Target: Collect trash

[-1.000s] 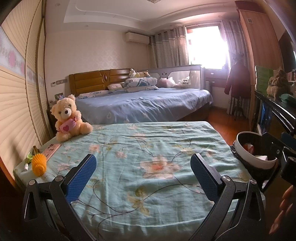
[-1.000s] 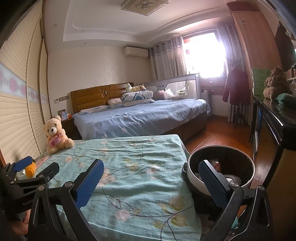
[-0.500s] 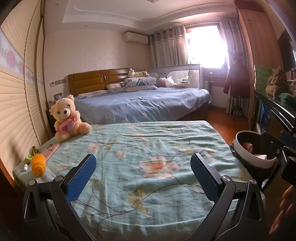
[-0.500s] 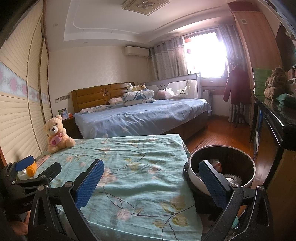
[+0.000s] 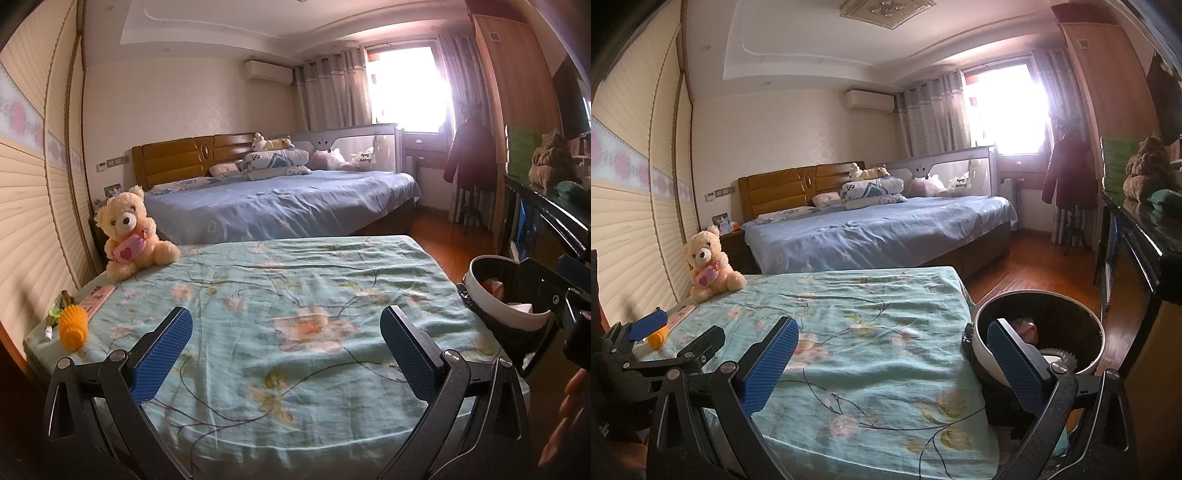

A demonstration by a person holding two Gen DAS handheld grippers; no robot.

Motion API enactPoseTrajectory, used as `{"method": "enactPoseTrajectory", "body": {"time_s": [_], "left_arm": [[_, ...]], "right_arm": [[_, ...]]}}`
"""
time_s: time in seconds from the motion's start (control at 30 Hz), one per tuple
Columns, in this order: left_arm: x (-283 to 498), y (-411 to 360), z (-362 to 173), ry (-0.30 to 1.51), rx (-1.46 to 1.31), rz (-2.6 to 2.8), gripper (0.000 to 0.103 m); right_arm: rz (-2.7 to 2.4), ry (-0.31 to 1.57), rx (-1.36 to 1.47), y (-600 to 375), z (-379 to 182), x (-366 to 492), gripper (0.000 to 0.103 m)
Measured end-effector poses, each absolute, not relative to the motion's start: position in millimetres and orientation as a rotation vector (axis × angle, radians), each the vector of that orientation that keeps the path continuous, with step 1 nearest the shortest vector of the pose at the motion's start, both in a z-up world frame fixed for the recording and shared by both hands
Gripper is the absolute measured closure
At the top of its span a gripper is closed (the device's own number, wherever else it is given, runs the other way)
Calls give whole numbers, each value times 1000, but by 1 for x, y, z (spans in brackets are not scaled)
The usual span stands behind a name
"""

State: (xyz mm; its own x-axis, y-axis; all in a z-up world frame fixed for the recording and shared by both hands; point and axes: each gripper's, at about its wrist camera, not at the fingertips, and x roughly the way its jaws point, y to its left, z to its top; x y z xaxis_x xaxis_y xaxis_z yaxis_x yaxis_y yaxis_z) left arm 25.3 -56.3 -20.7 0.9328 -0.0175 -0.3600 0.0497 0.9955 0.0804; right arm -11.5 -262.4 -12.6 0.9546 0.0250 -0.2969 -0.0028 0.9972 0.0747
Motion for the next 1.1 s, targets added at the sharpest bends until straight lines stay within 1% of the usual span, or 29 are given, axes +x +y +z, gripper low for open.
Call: {"method": "enactPoseTrajectory", "body": {"time_s": [1.1], "left_arm": [[43,-59,-31,410,93,-58,0]], "right_arm": [[25,349,92,-266,-23,2,0]]}}
